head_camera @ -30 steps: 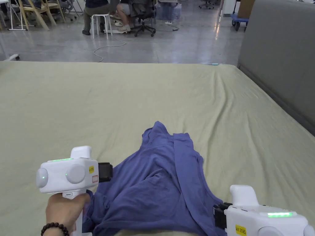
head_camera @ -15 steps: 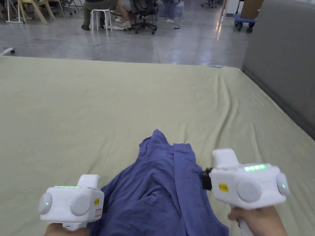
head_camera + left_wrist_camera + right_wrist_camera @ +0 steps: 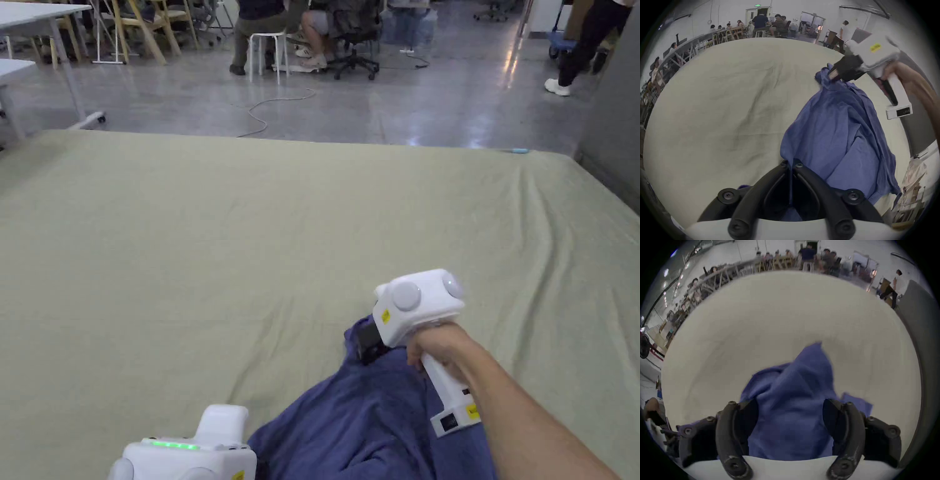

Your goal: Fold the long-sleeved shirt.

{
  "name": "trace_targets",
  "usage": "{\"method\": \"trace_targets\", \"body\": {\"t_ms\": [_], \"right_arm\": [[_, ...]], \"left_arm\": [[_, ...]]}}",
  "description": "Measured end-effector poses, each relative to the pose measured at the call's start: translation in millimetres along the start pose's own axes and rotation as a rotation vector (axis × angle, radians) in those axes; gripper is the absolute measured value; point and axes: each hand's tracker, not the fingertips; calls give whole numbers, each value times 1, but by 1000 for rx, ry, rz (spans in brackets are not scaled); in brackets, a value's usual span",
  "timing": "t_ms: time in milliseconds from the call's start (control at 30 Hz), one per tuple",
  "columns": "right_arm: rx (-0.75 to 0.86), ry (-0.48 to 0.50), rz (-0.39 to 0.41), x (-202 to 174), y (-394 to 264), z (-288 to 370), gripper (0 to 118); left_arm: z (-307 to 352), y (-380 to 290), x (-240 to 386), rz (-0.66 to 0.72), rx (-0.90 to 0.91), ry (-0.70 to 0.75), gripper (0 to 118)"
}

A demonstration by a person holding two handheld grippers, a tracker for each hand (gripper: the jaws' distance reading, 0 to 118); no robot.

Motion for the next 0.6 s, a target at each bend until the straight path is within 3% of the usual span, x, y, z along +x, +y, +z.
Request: {"method": "trace_targets", "body": {"t_ms": [33, 67, 100, 167, 300, 367, 500, 600], "right_arm": [[-47, -13, 24, -6, -8, -12, 68], [64, -57, 37, -10, -9, -5, 67], [36, -51, 9, -15, -18, 11, 61], [93, -2, -4, -13, -26, 36, 3], [128, 10, -36, -5, -49, 81, 3], [241, -8, -30, 7, -55, 109, 3], [416, 74, -149, 40, -69, 190, 3], [514, 14, -141, 54, -64, 260, 3]], "left_arm": [[0, 1, -2, 12, -6, -10, 0], [-1, 1, -6, 26, -7, -16, 0], [-1, 2, -7, 33, -5, -14, 0], [0, 3, -8, 38, -8, -10, 0], [11, 21, -20, 79, 36, -27, 0], [27, 40, -23, 68, 106, -7, 0], [86, 87, -9, 38, 246, -38, 0], [133, 137, 6, -32, 362, -50, 0]]}}
